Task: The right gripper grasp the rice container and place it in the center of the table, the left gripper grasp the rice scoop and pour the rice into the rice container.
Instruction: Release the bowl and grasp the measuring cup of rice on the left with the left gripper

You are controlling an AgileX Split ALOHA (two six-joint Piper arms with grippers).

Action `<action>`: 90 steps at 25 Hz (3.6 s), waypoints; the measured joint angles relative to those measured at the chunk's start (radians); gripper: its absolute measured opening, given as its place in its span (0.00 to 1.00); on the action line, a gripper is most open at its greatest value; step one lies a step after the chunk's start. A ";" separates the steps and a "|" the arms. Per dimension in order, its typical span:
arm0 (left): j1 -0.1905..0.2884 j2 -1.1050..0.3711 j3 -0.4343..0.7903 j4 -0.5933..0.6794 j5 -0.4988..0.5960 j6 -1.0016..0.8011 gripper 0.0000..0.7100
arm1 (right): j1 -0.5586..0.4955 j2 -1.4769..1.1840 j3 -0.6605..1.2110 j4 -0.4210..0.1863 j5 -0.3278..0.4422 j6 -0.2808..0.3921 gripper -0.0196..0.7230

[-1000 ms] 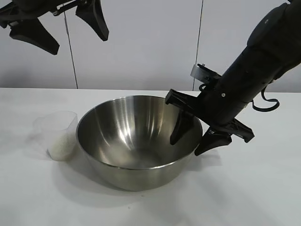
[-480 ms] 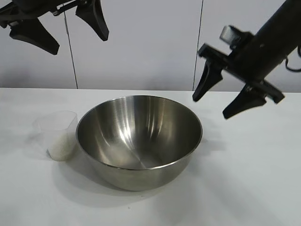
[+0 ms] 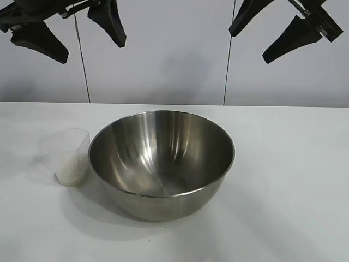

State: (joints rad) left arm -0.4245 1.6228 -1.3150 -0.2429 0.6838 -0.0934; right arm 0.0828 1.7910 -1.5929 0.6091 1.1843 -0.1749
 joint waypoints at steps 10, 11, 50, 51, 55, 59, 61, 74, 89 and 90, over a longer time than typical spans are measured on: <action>0.000 0.000 0.000 0.000 0.000 0.000 0.98 | 0.004 0.001 0.000 -0.010 -0.003 0.006 0.68; 0.000 0.000 0.000 0.000 0.000 0.000 0.98 | 0.004 0.001 0.000 -0.011 -0.003 0.006 0.68; 0.090 -0.190 0.920 0.175 -1.175 -0.076 0.92 | 0.004 0.001 0.000 -0.063 -0.006 0.006 0.68; 0.090 -0.182 0.971 0.175 -1.288 -0.051 0.92 | 0.004 0.001 0.000 -0.063 -0.006 0.006 0.68; 0.090 -0.113 1.087 0.175 -1.612 0.093 0.92 | 0.004 0.001 0.000 -0.063 -0.007 0.006 0.68; 0.090 0.013 1.134 0.158 -1.790 0.152 0.90 | 0.004 0.001 0.000 -0.064 -0.008 0.006 0.68; 0.090 0.088 1.139 0.140 -1.814 0.157 0.88 | 0.004 0.001 0.000 -0.064 -0.008 0.006 0.68; 0.090 0.272 1.077 0.014 -1.828 0.358 0.79 | 0.004 0.001 0.000 -0.064 -0.024 0.006 0.68; 0.126 0.353 1.026 -0.005 -1.835 0.303 0.79 | 0.004 0.001 0.000 -0.064 -0.028 0.006 0.68; 0.126 0.354 1.016 -0.005 -1.836 0.280 0.79 | 0.004 0.001 0.000 -0.064 -0.031 0.006 0.68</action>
State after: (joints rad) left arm -0.2984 1.9768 -0.2991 -0.2484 -1.1518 0.1870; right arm 0.0864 1.7918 -1.5929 0.5456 1.1537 -0.1687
